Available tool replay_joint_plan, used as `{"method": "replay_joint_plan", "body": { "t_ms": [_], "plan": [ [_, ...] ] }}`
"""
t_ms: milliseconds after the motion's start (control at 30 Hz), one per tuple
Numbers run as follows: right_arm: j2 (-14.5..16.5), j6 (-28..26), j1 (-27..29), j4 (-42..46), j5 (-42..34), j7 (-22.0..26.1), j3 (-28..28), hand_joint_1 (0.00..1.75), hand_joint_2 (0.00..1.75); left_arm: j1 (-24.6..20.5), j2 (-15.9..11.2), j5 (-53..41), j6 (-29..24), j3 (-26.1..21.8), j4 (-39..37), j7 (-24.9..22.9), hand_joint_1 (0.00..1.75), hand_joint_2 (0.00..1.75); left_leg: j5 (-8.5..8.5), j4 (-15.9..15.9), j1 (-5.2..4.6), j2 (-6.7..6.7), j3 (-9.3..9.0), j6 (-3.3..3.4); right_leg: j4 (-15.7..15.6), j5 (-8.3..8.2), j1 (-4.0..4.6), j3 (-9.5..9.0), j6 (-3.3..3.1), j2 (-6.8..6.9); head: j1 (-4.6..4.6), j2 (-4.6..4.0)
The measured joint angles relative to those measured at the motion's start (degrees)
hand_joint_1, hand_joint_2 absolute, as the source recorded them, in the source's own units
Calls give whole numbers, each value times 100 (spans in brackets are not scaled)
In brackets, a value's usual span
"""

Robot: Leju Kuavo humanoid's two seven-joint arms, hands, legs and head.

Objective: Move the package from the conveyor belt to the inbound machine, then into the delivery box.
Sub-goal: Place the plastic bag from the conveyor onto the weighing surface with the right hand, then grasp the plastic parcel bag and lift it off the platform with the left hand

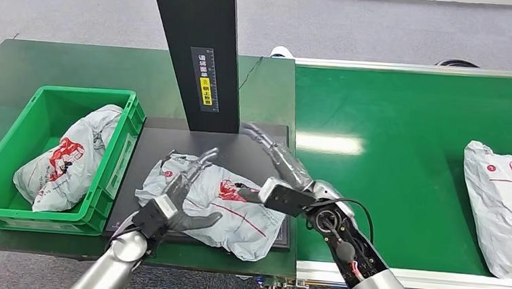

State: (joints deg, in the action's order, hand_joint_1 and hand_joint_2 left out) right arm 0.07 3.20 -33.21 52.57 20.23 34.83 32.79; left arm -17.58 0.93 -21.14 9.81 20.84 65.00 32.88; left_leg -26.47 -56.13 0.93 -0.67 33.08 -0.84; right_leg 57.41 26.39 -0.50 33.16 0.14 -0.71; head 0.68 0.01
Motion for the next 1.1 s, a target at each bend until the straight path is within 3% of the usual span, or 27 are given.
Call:
{"method": "replay_joint_plan", "body": {
  "t_ms": [433,800,967,1000,1033,1100],
  "plan": [
    [13,-151,417,494,-469,27,-786,0,175,-137,-193,-1007,105,669,-55,-18,0,175,0,0,1,1,-1,0,0,0,1,1,0,-1,0,-1],
    [33,-155,668,612,-722,13,-1124,0,175,-241,-318,-3370,-948,1480,-236,-1467,0,175,-1,1,0,1,-1,0,0,0,0,1,0,-1,1,-1],
    [47,-156,721,635,-722,12,-1164,0,175,-242,-327,-3526,-1016,1608,-286,-1594,0,175,0,1,1,2,-1,0,0,0,1,0,0,-1,0,-1],
    [49,-156,726,638,-722,10,-1167,0,175,-242,-328,-3566,-1019,1614,-293,-1626,7,175,0,1,1,2,-1,0,0,0,1,0,0,-1,-1,-1],
    [53,-156,730,641,-722,8,-1172,0,175,-242,-328,-3640,-1032,1617,-301,-1686,41,175,0,1,0,2,-1,0,0,0,1,-1,0,-1,-1,-1],
    [67,-155,741,642,-720,-1,-1190,0,175,-242,-327,-3891,-1076,1624,-325,-1884,125,175,0,1,0,2,-2,0,0,0,0,-1,0,-1,0,-1]
  ]
}}
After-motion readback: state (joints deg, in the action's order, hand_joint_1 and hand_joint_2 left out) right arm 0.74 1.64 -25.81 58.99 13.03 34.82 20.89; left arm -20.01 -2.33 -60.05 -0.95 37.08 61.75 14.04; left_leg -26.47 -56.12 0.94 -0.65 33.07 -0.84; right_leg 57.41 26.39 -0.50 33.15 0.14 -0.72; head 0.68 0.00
